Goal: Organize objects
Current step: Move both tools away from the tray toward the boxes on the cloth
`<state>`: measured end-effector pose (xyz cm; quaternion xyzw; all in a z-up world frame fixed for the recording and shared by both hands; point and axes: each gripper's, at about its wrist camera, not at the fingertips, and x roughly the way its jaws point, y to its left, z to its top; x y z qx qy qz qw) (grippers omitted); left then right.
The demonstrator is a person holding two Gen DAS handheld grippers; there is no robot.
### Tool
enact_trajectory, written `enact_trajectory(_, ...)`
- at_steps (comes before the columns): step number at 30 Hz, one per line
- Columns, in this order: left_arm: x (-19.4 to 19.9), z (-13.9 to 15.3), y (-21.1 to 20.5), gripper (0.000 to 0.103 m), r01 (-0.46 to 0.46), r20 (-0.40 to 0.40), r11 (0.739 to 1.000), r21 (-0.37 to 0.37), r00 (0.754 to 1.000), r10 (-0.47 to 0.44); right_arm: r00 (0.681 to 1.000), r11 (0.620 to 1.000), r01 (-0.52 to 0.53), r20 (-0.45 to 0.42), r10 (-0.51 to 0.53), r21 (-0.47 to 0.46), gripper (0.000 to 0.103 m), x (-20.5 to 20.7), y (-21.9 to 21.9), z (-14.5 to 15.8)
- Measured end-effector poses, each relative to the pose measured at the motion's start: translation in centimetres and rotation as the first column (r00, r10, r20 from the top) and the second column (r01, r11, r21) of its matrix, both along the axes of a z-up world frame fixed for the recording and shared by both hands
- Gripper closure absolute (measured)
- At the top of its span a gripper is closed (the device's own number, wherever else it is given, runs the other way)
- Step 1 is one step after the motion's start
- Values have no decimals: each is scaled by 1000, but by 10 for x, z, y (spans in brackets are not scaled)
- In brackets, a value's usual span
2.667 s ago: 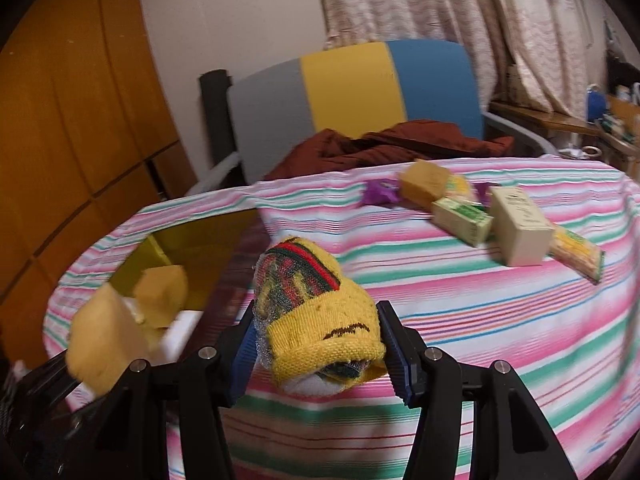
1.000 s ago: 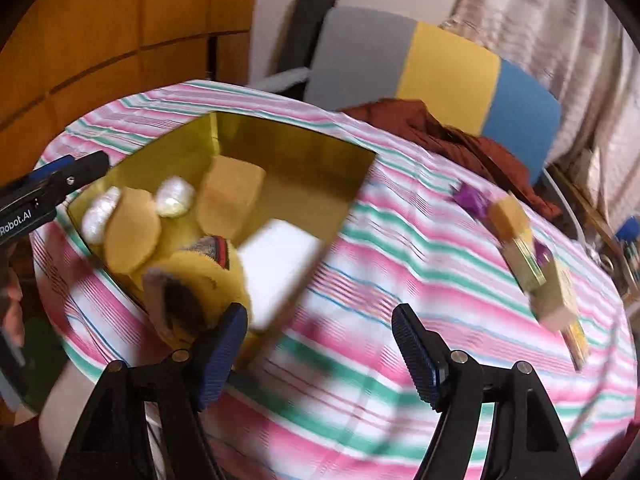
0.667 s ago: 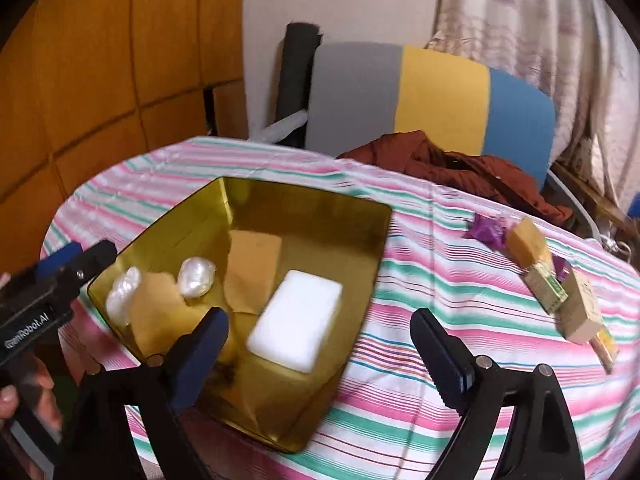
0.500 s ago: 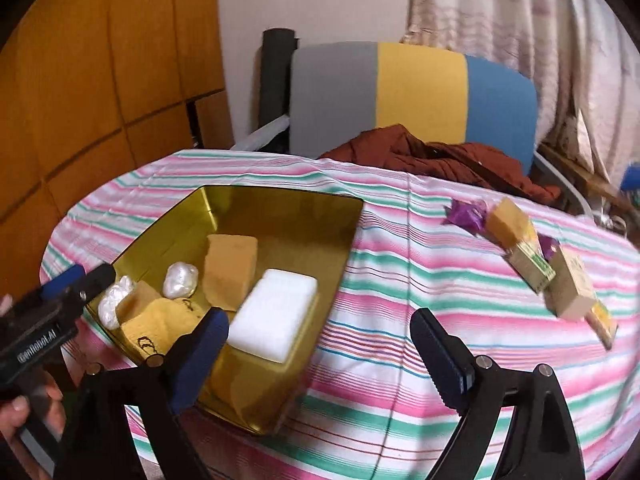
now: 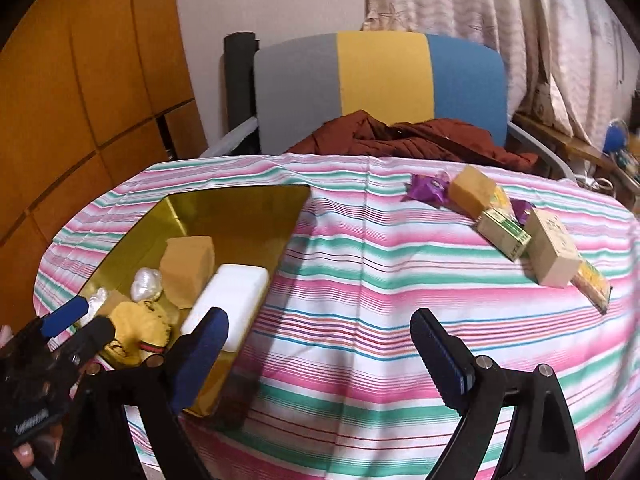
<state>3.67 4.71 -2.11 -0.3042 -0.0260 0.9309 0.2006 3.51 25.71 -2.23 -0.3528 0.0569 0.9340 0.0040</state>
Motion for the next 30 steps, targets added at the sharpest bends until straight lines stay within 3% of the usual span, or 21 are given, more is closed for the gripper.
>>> enact_trajectory(14,17,3,55,24,175,37,984,22,984,-175,993,995,102,54,-102,8,10,2,56,-27)
enact_trajectory(24,27,-8,110,24,324,94,946,-22,942,-321,963,964,265,68,-262,-28,10,12,129,-47)
enact_trajectory(30,24,-13,136,24,363,139,932,-18,924,-357,938,939,344,43,-343,-24,10,16,168,-51)
